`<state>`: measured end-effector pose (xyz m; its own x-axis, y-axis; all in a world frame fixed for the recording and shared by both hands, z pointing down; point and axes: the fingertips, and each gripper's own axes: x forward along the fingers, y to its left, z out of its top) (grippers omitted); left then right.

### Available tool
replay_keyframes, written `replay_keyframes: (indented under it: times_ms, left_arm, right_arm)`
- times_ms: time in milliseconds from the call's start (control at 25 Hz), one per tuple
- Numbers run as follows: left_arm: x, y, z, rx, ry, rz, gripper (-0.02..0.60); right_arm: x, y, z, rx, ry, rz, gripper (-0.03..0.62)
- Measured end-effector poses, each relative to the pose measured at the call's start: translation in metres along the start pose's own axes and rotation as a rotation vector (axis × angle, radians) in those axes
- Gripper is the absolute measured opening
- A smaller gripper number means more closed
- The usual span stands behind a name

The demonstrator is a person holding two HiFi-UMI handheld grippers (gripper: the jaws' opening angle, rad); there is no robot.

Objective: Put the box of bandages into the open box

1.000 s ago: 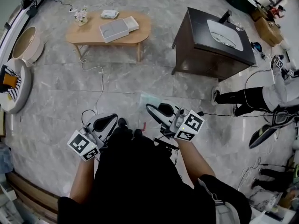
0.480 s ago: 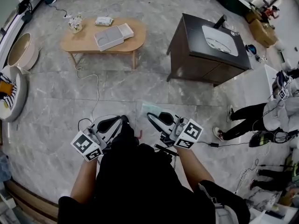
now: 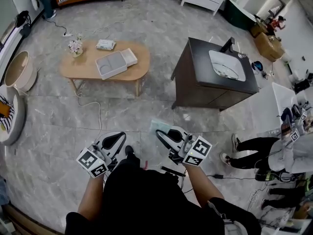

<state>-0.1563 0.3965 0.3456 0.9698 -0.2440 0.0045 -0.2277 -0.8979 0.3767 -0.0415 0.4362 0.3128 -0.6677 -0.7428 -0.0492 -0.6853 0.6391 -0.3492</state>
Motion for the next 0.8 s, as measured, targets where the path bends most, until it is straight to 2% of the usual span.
replay_keyframes:
  times_ms: [280, 440, 600, 800]
  left_arm:
    - [0.042, 0.071, 0.05, 0.016, -0.036, -0.041, 0.017]
    - [0.063, 0.108, 0.06, 0.003, -0.041, -0.074, 0.017]
    - [0.084, 0.134, 0.066, -0.013, -0.035, -0.098, 0.017]
    - [0.104, 0.168, 0.065, -0.053, -0.009, -0.078, 0.017]
  right_arm:
    - [0.059, -0.059, 0.05, -0.054, -0.006, -0.017, 0.034]
    - [0.083, -0.082, 0.063, -0.078, -0.005, -0.03, 0.035]
    - [0.097, -0.109, 0.061, -0.048, 0.01, -0.047, 0.034]
    - [0.115, -0.156, 0.057, 0.014, 0.024, -0.044, 0.034]
